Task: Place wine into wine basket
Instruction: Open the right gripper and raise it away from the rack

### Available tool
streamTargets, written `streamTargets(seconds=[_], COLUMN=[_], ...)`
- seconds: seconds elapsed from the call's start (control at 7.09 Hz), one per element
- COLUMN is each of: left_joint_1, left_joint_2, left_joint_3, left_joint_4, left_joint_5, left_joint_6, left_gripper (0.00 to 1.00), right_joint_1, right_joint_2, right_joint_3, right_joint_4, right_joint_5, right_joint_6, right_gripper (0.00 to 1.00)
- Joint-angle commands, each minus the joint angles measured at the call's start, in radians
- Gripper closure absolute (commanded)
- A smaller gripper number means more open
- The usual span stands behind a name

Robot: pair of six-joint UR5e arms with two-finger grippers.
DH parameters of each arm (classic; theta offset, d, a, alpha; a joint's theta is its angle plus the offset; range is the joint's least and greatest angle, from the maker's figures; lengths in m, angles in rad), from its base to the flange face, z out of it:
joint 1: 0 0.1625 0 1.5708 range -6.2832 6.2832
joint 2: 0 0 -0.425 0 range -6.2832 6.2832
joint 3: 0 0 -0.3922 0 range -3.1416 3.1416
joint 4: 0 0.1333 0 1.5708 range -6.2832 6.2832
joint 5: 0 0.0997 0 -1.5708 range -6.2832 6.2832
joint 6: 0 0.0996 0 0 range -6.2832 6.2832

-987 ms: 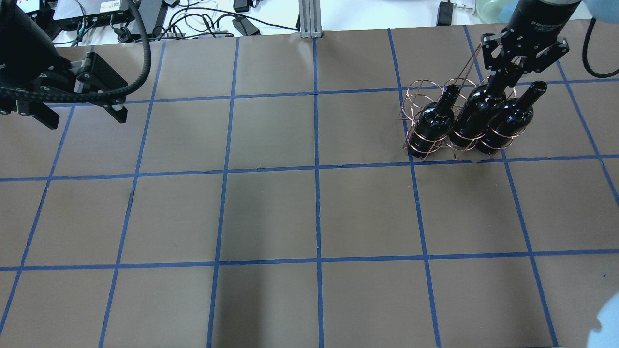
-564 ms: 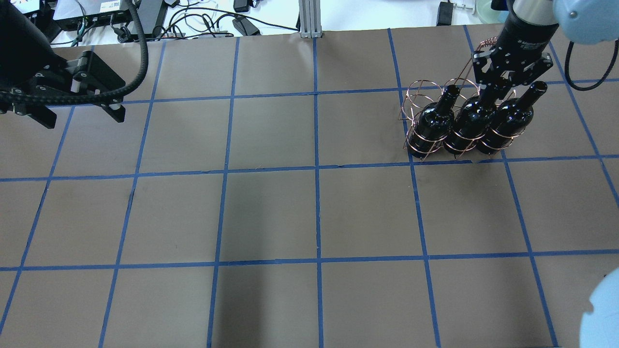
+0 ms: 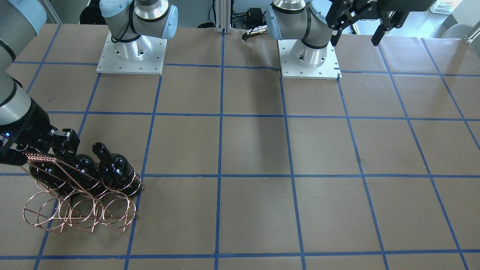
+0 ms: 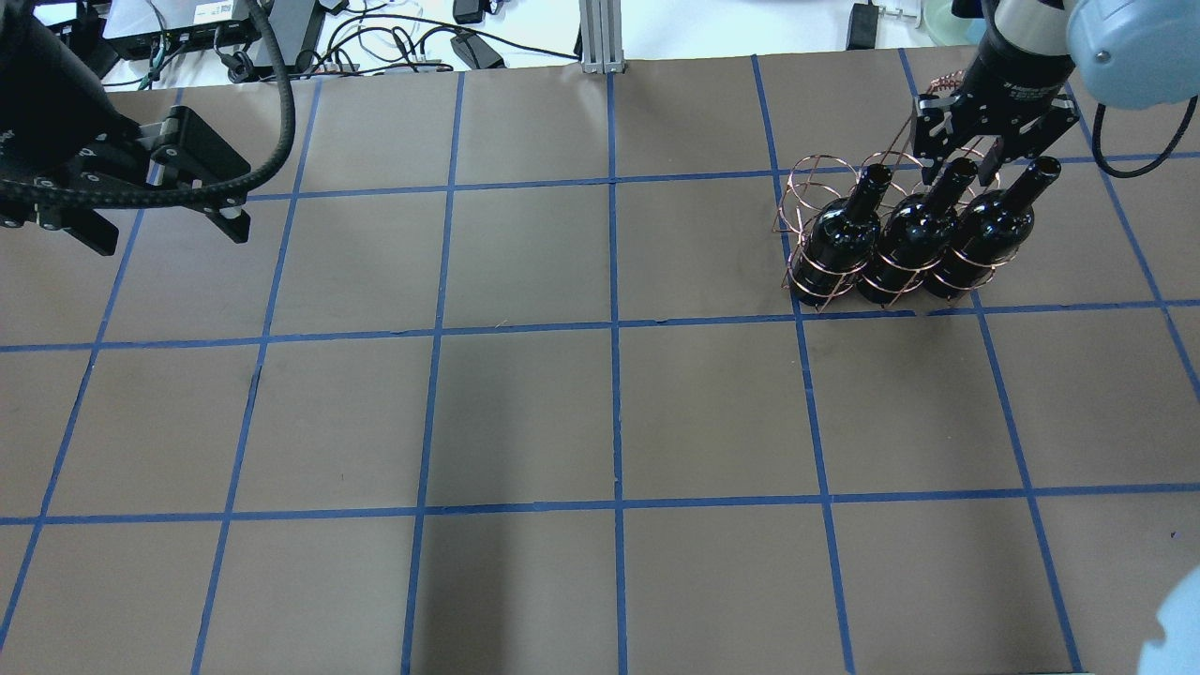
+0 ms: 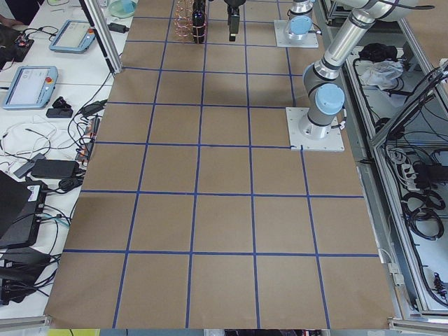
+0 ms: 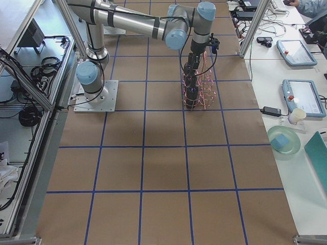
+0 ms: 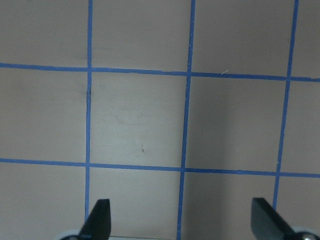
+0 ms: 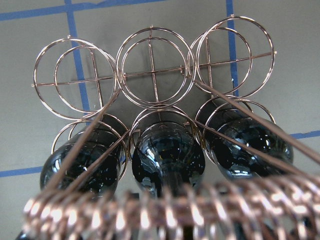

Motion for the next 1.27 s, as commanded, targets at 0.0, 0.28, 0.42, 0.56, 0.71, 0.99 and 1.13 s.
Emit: streamTargets(seconds=[0.0,0.28,0.42,0.56,0.71,0.99,1.13], left_joint_1=[0.0,0.0,0.0,0.0,0.0,0.0,0.0], left_joint_2=[-0.002,-0.002,-0.003,-0.006,-0.009,-0.009,-0.009], left_joint_3=[-0.002,-0.002,-0.004,-0.005,-0.005,-0.005,-0.005], left_joint_4=[0.0,0.0,0.0,0.0,0.0,0.0,0.0], left_joint_5=[-0.001,-0.002,-0.002,-0.007,-0.01,-0.008,-0.01], left_joint_6=[0.0,-0.002,-0.002,-0.002,-0.003,-0.003,-0.003], left_gripper=[0.0,0.0,0.0,0.0,0.0,0.0,0.0], right_joint_1=[0.001,0.056,0.143,0.17,0.17,0.161,0.159], right_joint_2=[-0.122,-0.206,-0.217,-0.222,-0.248,-0.308,-0.316], right_joint_3=[-0.005,-0.002,-0.001,0.005,0.016,0.019,0.019], right_joint_4=[0.084,0.117,0.165,0.169,0.178,0.19,0.196], right_joint_5=[0.003,0.002,-0.009,-0.009,-0.009,-0.001,0.006], right_joint_6=[0.002,0.026,0.094,0.135,0.129,0.098,0.095], right_gripper=[0.0,0.0,0.0,0.0,0.01,0.01,0.03])
